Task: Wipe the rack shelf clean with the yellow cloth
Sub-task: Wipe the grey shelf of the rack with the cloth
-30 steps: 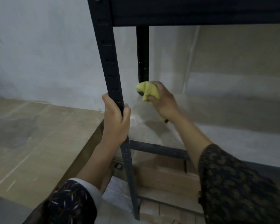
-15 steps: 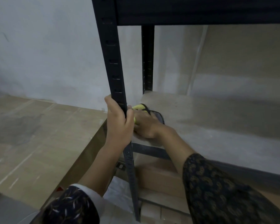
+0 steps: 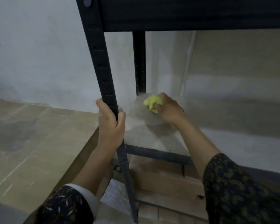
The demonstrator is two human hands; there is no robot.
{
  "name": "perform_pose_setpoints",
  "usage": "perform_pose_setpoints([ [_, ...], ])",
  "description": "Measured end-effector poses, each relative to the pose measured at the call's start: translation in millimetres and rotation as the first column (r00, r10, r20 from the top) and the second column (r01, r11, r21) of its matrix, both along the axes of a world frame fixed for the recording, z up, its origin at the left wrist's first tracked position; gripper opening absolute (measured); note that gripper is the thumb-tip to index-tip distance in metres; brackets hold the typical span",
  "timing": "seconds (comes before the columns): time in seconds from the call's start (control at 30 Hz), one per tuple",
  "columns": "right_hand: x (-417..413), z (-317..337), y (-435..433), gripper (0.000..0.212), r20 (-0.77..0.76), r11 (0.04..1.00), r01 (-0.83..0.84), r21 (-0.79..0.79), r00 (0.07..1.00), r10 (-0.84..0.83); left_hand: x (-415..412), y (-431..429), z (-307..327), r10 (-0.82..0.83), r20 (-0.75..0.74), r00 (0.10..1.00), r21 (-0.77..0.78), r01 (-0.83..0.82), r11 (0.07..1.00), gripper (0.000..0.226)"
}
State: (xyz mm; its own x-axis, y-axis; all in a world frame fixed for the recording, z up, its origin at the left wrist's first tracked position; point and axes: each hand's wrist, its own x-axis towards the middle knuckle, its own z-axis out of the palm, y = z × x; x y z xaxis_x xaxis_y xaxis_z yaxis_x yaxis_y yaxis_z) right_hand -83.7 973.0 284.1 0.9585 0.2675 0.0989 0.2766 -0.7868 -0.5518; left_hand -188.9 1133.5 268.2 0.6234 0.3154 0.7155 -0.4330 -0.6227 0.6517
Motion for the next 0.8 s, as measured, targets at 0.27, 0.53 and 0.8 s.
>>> perform_pose_setpoints([
  [0.27,-48,-35,46,0.043,0.015,0.877,-0.461,-0.139,0.884,0.467,-2,-1,1,0.019,-0.009,1.000,-0.005,-0.019,1.000,0.022],
  [0.53,-33,-5,71,0.024,-0.300,0.803,-0.588,-0.095,0.786,0.540,-4,0,4,0.018,-0.037,0.999,-0.020,-0.019,1.000,0.020],
  [0.8,-26,-12,72,0.020,-0.208,0.827,-0.560,0.056,0.803,0.558,-5,-3,7,0.019,-0.055,0.998,-0.030,-0.021,0.999,0.022],
])
